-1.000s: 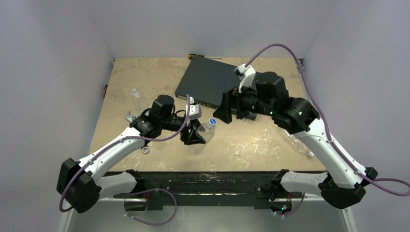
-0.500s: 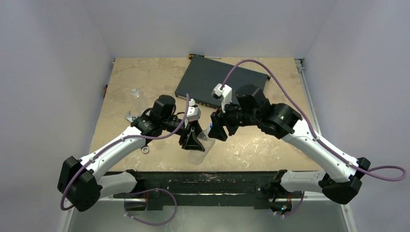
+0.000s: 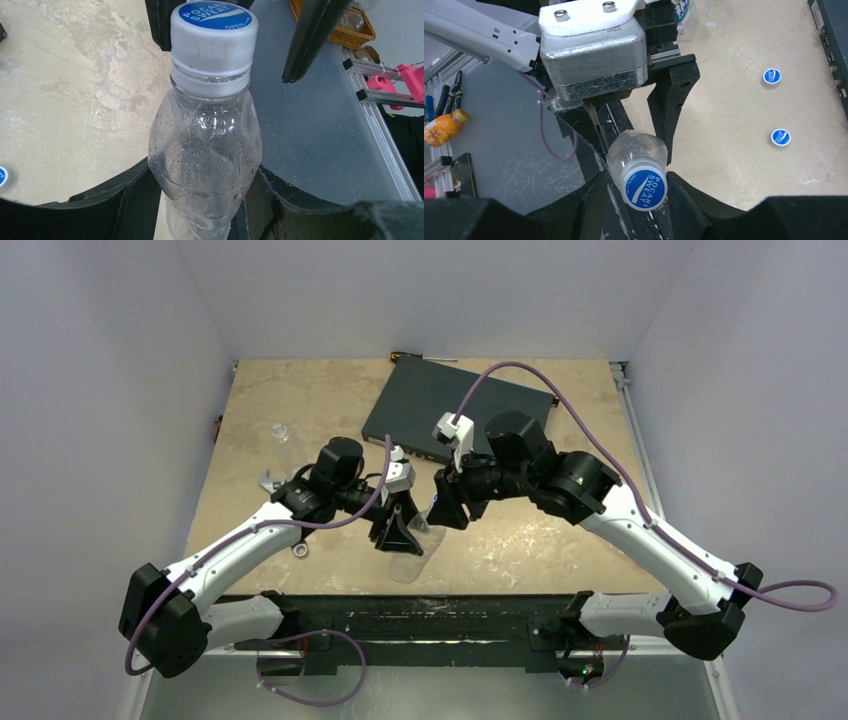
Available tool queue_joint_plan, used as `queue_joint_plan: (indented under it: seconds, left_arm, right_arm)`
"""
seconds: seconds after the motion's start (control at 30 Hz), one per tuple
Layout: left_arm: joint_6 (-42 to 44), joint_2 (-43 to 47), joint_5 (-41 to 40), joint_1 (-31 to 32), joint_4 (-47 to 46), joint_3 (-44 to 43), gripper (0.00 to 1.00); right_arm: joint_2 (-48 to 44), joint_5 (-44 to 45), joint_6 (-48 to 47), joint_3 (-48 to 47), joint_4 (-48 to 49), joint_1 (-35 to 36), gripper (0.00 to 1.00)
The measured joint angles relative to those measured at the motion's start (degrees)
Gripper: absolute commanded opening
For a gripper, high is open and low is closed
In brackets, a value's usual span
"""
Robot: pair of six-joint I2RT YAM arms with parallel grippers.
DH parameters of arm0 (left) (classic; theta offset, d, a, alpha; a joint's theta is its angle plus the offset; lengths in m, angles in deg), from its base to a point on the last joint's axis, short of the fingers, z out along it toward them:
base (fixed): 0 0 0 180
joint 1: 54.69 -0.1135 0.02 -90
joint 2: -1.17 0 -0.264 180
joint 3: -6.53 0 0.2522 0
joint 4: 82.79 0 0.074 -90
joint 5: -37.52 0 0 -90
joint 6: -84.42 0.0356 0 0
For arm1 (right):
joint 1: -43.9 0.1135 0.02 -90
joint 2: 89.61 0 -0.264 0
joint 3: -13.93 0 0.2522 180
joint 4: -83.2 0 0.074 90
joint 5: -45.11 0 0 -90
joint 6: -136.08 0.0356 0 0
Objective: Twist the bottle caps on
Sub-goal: Screw the bottle cap onto the plastic bottle.
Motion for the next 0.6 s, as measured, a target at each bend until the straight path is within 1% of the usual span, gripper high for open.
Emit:
queue_joint_plan:
  seconds: [0.13,0.37,0.47,0.6]
  left_arm:
    - [0.2,0.0,0.6,0.0,0.5,0.2,0.02]
    - [0.2,0.0,0.5,0.0,0.6,0.3,0.03]
    - [0.2,0.4,-2.8,0.0,0.3,0.3,0.03]
    - [-0.3,2.4,-13.6,0.1,-0.6,0.3,0.02]
  right_arm:
    - [0.4,-0.2,0.3,0.0,0.0,-0.1,0.37]
    - [0.6,0.7,1.9,0.0,-0.3,-0.3,0.11]
    - [1.3,2.9,3.7,-0.4,-0.8,-0.3,0.07]
    - [3.9,8.0,8.3,-2.2,-0.8,-0.9,0.04]
